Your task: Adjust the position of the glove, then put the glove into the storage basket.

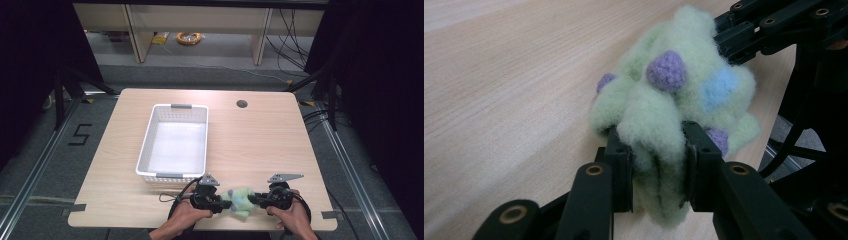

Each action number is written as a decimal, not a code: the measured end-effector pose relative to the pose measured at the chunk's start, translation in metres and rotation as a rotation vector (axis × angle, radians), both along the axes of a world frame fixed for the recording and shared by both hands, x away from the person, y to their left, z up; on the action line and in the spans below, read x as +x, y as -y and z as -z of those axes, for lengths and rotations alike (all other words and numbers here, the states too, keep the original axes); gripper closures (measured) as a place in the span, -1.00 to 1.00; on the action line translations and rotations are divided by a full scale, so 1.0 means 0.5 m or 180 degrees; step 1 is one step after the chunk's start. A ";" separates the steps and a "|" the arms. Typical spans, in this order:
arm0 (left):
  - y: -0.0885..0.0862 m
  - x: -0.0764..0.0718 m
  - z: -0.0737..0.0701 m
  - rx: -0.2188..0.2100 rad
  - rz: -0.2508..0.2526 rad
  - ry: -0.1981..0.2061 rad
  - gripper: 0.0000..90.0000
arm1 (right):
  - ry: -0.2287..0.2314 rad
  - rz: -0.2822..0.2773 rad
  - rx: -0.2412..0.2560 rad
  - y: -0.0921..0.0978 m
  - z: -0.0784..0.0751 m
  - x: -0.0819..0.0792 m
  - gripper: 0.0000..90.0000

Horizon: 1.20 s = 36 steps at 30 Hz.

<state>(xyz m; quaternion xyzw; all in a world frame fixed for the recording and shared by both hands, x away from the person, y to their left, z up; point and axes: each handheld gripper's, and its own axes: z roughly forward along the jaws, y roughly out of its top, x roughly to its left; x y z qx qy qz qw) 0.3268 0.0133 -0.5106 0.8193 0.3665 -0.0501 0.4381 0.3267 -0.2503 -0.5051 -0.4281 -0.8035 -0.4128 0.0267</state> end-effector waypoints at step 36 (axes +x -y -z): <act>-0.074 -0.027 -0.070 -0.0112 0.0025 0.0078 0.57 | 0.0322 -0.0186 0.0088 -0.058 -0.079 -0.034 0.79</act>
